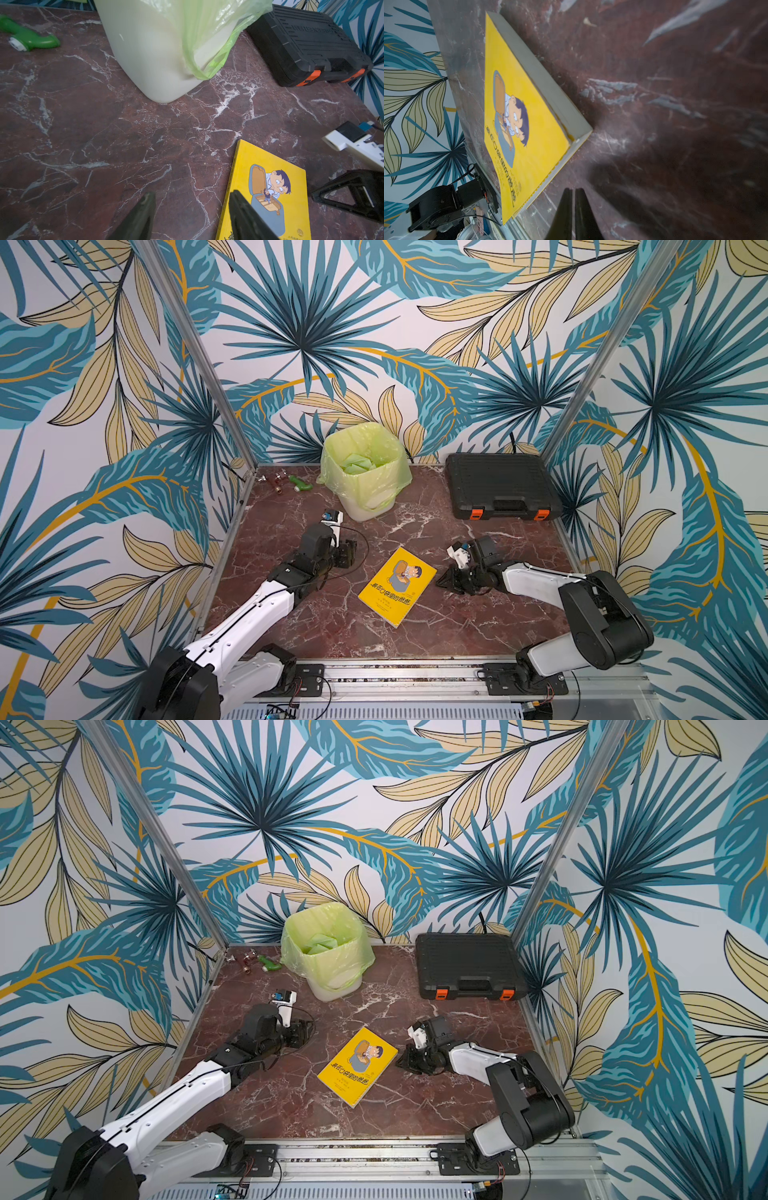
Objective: Peel off the used sticky note
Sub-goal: Adjust the book at the center of the board, then reset both arms
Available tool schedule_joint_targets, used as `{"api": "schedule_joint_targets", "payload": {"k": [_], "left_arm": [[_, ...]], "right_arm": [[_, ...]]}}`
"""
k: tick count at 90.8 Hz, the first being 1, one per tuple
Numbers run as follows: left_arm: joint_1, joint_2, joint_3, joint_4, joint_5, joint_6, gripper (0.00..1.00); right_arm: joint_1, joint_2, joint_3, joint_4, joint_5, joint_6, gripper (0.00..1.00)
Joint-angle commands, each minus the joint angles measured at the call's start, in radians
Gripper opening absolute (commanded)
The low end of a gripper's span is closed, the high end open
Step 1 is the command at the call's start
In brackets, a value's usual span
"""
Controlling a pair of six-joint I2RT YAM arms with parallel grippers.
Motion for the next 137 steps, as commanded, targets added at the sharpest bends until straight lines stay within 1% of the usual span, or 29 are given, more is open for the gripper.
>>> {"api": "schedule_joint_targets", "payload": {"k": [1, 15, 25, 27, 31, 50, 61, 71, 80, 87, 90, 94, 101, 107, 110, 114, 121, 131, 135, 137], "left_arm": [[0.018, -0.033, -0.017, 0.02, -0.032, -0.002, 0.66], [0.027, -0.046, -0.024, 0.017, -0.076, 0.001, 0.76], [0.032, -0.05, -0.027, 0.023, -0.107, 0.009, 0.92], [0.033, -0.052, -0.029, 0.027, -0.135, 0.012, 0.94], [0.036, -0.051, -0.031, 0.035, -0.153, 0.021, 0.99], [0.063, -0.042, -0.03, 0.071, -0.207, 0.072, 1.0], [0.113, -0.034, -0.041, 0.098, -0.189, 0.075, 1.0], [0.166, -0.026, -0.06, 0.133, -0.171, 0.078, 1.0], [0.22, -0.008, -0.076, 0.178, -0.157, 0.097, 1.0], [0.262, 0.021, -0.087, 0.218, -0.151, 0.123, 1.0], [0.279, 0.036, -0.088, 0.228, -0.156, 0.133, 1.0], [0.301, 0.05, -0.086, 0.234, -0.161, 0.146, 1.0], [0.326, 0.065, -0.113, 0.334, -0.196, 0.196, 1.0], [0.345, 0.076, -0.155, 0.436, -0.211, 0.248, 1.0], [0.353, 0.087, -0.184, 0.524, -0.216, 0.273, 1.0], [0.364, 0.109, -0.215, 0.604, -0.214, 0.298, 1.0], [0.382, 0.165, -0.253, 0.736, -0.171, 0.339, 1.0], [0.396, 0.273, -0.263, 0.882, -0.128, 0.34, 1.0], [0.399, 0.32, -0.253, 0.918, -0.063, 0.346, 1.0], [0.399, 0.345, -0.244, 0.925, -0.04, 0.352, 1.0]], "right_arm": [[0.005, 0.044, 0.017, 0.056, -0.002, 0.014, 0.11], [0.006, 0.113, 0.059, 0.089, 0.012, 0.015, 0.11], [0.006, 0.173, 0.107, 0.118, 0.008, 0.016, 0.11], [0.006, 0.184, 0.116, 0.124, 0.009, 0.014, 0.11], [0.006, 0.205, 0.144, 0.133, 0.014, 0.009, 0.11], [0.005, 0.299, 0.288, 0.139, 0.003, -0.03, 0.12], [0.005, 0.345, 0.344, 0.176, -0.049, -0.021, 0.13], [0.001, 0.356, 0.368, 0.185, -0.086, -0.031, 0.14], [-0.032, 0.326, 0.378, 0.152, -0.076, -0.06, 0.16], [-0.088, 0.26, 0.383, 0.079, 0.01, -0.106, 0.22], [-0.108, 0.222, 0.383, 0.049, 0.061, -0.131, 0.28], [-0.153, 0.168, 0.376, 0.027, 0.12, -0.153, 0.34], [-0.244, 0.076, 0.354, 0.021, 0.226, -0.19, 0.45], [-0.293, 0.009, 0.334, 0.017, 0.396, -0.25, 0.56], [-0.305, -0.021, 0.315, 0.028, 0.487, -0.287, 0.6], [-0.31, -0.047, 0.287, 0.062, 0.6, -0.332, 0.67], [-0.318, -0.075, 0.218, 0.173, 0.725, -0.403, 0.74], [-0.33, -0.068, 0.133, 0.334, 0.833, -0.474, 0.82], [-0.338, -0.055, 0.098, 0.418, 0.854, -0.478, 0.84], [-0.349, -0.047, 0.09, 0.437, 0.84, -0.471, 0.85]]}}
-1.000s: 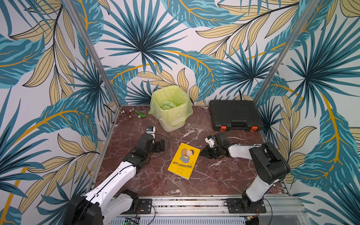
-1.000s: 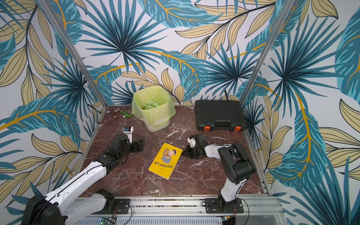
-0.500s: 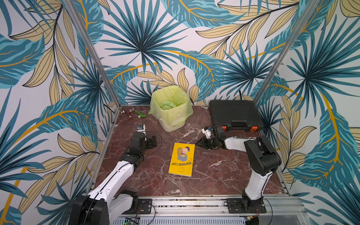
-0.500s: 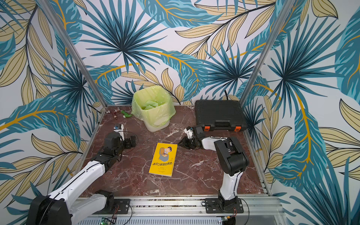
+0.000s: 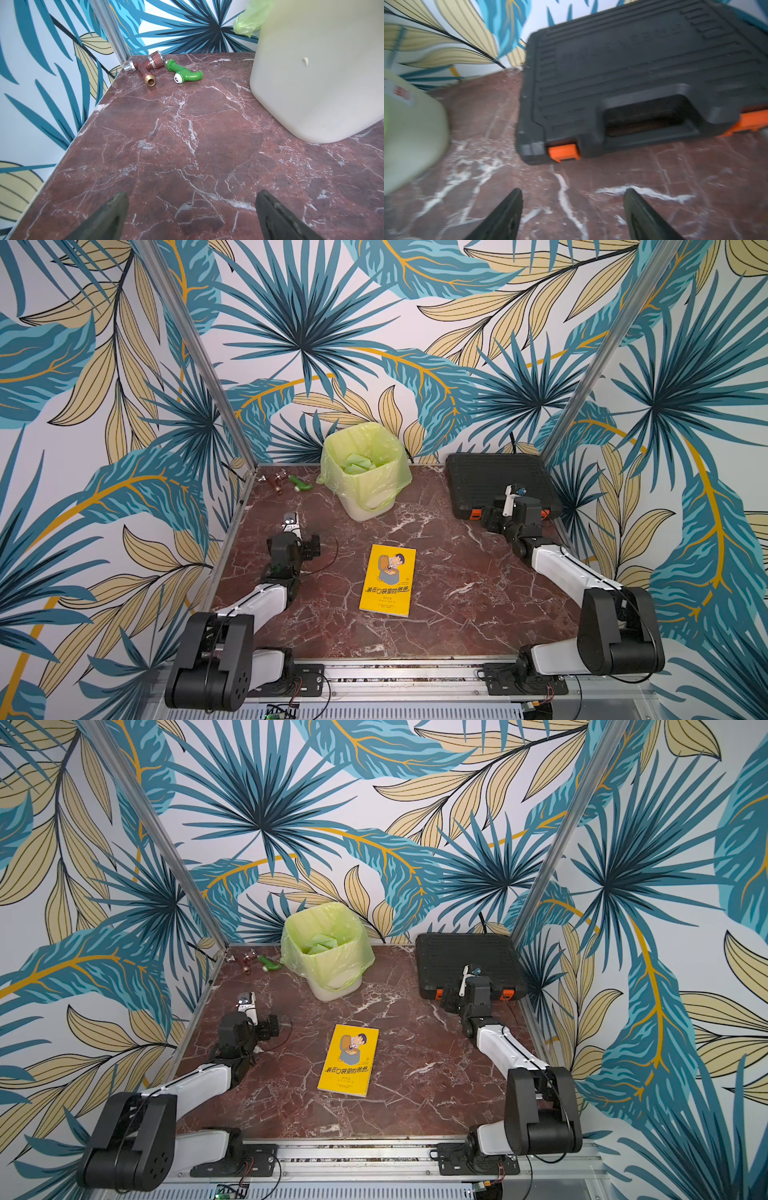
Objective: Peel off the used sticky note
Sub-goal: Reset both arms
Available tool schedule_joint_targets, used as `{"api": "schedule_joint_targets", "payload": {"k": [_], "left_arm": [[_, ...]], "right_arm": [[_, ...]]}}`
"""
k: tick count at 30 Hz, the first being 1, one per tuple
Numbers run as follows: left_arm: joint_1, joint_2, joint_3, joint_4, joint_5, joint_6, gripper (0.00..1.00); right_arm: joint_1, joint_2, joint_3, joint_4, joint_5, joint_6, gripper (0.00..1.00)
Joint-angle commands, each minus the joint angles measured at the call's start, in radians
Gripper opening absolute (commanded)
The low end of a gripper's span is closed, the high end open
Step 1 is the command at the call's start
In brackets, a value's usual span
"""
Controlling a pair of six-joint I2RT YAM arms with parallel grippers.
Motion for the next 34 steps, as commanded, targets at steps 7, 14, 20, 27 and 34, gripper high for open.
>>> {"api": "schedule_joint_targets", "payload": {"k": [7, 14, 20, 27, 34], "left_arm": [[0.014, 0.179, 0.023, 0.284, 0.137, 0.061, 1.0], [0.001, 0.187, 0.014, 0.302, 0.123, 0.073, 1.0], [-0.021, 0.187, 0.019, 0.297, 0.077, 0.084, 1.0], [-0.057, 0.187, 0.011, 0.312, -0.014, 0.099, 1.0], [-0.057, 0.187, 0.012, 0.31, -0.014, 0.099, 1.0]], "right_arm": [[-0.039, 0.077, -0.117, 0.267, 0.056, -0.102, 0.99], [-0.018, 0.025, -0.289, 0.54, 0.006, -0.157, 0.99], [-0.001, 0.071, -0.351, 0.691, -0.01, -0.184, 0.99], [0.001, 0.07, -0.349, 0.683, -0.017, -0.188, 0.99], [0.001, 0.071, -0.347, 0.682, -0.022, -0.19, 1.0]]}}
